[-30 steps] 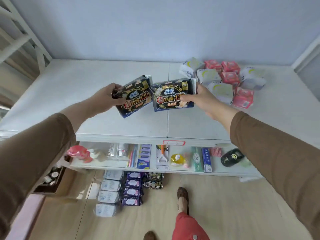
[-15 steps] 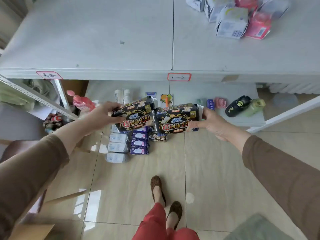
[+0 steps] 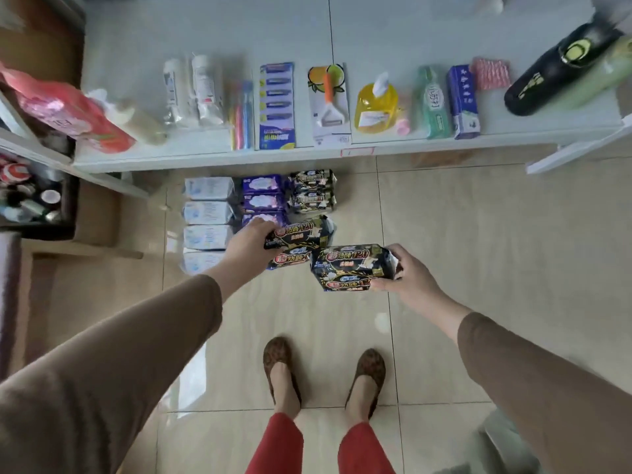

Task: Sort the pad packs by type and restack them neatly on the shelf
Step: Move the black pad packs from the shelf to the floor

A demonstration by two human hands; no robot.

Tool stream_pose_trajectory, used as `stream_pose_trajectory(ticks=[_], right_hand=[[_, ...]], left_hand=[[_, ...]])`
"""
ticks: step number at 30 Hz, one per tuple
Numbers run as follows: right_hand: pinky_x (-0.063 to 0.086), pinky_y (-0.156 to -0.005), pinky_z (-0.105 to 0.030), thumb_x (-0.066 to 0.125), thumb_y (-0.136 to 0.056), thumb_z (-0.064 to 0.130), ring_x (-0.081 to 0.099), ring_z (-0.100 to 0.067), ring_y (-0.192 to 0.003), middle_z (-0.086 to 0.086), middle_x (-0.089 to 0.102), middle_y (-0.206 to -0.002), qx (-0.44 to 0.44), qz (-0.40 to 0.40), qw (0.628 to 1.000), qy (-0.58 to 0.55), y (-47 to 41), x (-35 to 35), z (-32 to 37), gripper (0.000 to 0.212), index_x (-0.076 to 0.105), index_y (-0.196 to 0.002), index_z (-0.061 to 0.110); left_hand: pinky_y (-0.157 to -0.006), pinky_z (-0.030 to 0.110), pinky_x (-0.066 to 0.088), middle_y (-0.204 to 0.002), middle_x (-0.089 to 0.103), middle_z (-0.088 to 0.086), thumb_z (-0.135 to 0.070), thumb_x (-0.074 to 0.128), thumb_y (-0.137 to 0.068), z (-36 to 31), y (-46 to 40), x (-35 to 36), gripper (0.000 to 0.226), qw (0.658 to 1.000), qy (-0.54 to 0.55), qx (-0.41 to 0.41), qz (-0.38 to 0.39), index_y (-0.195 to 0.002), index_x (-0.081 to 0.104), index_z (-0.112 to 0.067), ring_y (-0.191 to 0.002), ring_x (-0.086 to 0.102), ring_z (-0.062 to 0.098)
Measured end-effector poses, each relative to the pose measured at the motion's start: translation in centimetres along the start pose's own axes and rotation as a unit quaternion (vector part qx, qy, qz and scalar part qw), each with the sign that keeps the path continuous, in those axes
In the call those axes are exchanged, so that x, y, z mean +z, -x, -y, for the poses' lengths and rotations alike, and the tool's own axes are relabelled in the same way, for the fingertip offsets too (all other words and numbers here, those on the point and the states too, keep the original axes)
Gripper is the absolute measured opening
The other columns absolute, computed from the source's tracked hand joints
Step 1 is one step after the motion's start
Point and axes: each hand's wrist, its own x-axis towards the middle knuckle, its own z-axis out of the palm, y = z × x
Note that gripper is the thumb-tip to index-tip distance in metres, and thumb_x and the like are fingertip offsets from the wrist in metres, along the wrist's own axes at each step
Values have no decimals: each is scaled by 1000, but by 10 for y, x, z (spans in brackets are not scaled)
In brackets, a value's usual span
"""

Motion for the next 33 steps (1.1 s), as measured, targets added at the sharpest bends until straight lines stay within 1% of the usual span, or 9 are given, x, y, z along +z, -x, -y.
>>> stream_pose_trajectory(ticks=[3,6,10,14,16,22,29,31,33], right_hand=[[47,-65,-30,83,-72,10,59,-8,-67,18,66,-94,-2,-5,1000,5,-45,41,-51,48,52,-99,35],[47,-74,-33,82,-72,11,62,-17,-86,12,66,-100,-15,-19,999,23,-90,76,-93,48,51,-101,35],[47,-74,-30,77,-74,11,63,-18,-95,8,65,-105,-24,-30,999,37,-148,113,-139,46,50,-103,34],[53,-87,-47,72,-75,3,62,-19,-101,-1,64,-111,-27,-49,998,-4,-197,138,-174,44,56,-112,21],[53,-89,-49,71,-75,3,61,-21,-104,-4,61,-113,-29,-56,998,-1,-218,146,-186,45,55,-113,22],[53,-88,-43,70,-76,4,57,-21,-103,-6,56,-113,-39,-55,997,28,-265,165,-201,45,55,-114,23],[33,-65,-6,65,-79,4,53,-17,-98,-6,53,-114,-30,-56,997,50,-290,185,-196,44,55,-119,19],[34,-66,-9,64,-80,3,53,-17,-101,-7,53,-119,-23,-61,997,47,-296,189,-193,48,54,-125,17],[40,-80,-20,64,-82,2,55,-22,-113,-8,54,-128,-11,-61,997,35,-297,192,-191,56,47,-134,13]], left_hand=[[-78,34,48,-109,58,3,-22,72,-84,23,-47,56,36,999,-23,26,-4,-119,64,-21,-96,61,27],[-79,36,49,-111,58,4,-19,70,-85,44,-94,105,39,998,-30,51,-11,-123,62,-19,-98,60,29],[-83,40,52,-119,57,5,-14,69,-86,63,-152,159,46,996,-44,73,-22,-130,59,-19,-101,61,30],[-80,42,53,-119,56,6,-8,66,-83,80,-196,198,49,994,-48,95,-40,-130,58,-18,-100,61,34],[-77,42,53,-120,56,5,-8,64,-82,87,-213,211,50,993,-46,92,-54,-130,57,-21,-99,61,33],[-88,45,50,-134,49,9,-13,67,-83,107,-238,228,60,992,-70,87,-58,-140,49,-15,-107,57,39],[-104,46,42,-139,44,11,-7,67,-85,128,-236,219,68,987,-109,109,-52,-146,39,-14,-124,45,35],[-106,44,39,-138,45,12,-6,66,-84,133,-233,217,69,984,-120,116,-58,-146,39,-13,-124,44,34],[-106,43,39,-137,46,11,-5,66,-83,135,-227,217,68,983,-125,120,-64,-145,40,-13,-123,44,34]])
